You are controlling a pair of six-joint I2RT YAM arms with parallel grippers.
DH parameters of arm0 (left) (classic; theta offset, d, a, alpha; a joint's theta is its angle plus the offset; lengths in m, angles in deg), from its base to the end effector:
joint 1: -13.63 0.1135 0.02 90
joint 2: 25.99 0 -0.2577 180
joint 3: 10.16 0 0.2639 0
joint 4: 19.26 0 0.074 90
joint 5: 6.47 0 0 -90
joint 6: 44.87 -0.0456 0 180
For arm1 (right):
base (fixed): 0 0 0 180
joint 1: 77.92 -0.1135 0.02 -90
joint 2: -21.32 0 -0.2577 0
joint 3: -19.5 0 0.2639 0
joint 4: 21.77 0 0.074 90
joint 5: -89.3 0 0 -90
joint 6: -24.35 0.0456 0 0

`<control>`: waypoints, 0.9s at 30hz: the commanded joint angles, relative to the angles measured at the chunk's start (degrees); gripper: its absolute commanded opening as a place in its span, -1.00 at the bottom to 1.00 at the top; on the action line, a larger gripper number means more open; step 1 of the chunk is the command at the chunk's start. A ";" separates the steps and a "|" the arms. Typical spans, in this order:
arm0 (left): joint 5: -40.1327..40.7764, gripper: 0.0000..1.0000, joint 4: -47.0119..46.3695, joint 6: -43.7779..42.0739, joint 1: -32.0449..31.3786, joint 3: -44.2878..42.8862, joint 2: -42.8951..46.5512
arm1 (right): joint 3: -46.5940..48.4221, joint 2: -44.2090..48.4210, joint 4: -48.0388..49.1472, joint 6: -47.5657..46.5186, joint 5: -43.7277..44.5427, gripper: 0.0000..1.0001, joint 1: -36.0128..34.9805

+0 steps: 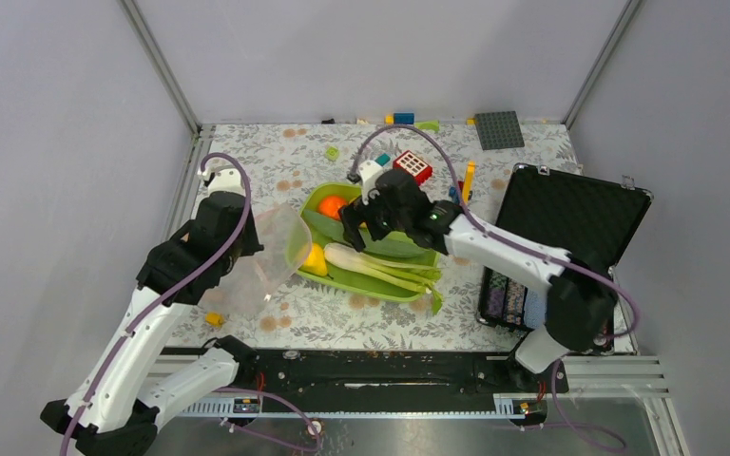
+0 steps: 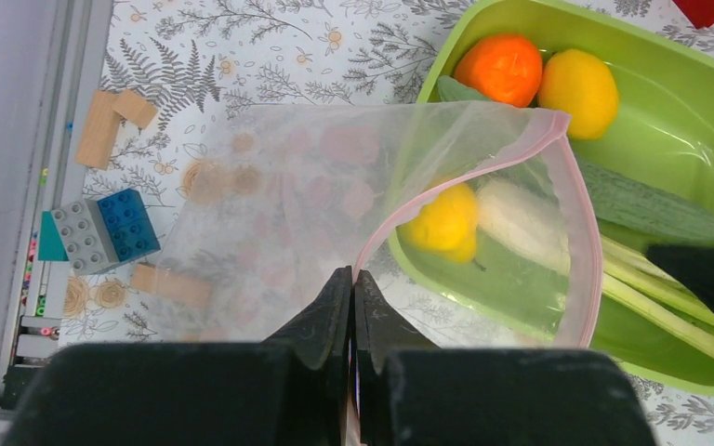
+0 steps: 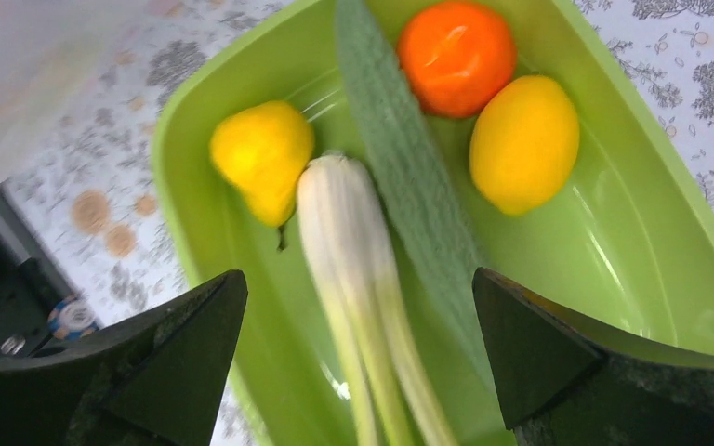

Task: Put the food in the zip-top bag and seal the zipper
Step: Pick up the fake vegetable from the bin.

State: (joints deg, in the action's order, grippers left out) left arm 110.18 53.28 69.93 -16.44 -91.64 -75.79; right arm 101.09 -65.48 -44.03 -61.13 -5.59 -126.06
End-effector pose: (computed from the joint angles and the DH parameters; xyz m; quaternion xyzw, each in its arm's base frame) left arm 0.1531 -0.0650 0.3738 -0.0550 0.8884 -0.0004 0.4557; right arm 0.2469 0.2814 0.2917 -0.3378 0.7846 0.2627 0.4486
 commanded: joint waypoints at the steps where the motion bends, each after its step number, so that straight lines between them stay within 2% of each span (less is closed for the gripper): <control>1: -4.70 -1.00 -4.69 -2.23 1.51 1.29 1.56 | 9.62 -11.37 0.26 -2.43 1.92 0.99 1.23; 5: -4.37 -1.00 -4.69 -2.36 1.85 1.83 1.27 | 17.59 -21.68 -1.51 -2.29 -0.67 0.87 1.38; 9: -5.26 -1.00 -4.94 -2.55 2.34 2.06 1.12 | 24.74 -28.14 -6.38 -2.32 -2.83 0.77 1.40; 19: -8.61 -1.00 -5.79 -2.39 5.00 3.53 0.87 | 27.39 -34.21 -4.64 -0.22 -5.61 0.71 1.30; 27: -10.82 -1.00 -6.27 -2.81 6.26 3.56 0.85 | 28.13 -37.69 -5.43 0.91 -1.40 0.69 1.32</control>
State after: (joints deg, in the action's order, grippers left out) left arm 101.53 49.70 67.96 -10.80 -88.06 -74.96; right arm 127.53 -102.03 -49.28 -61.07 -9.24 -125.04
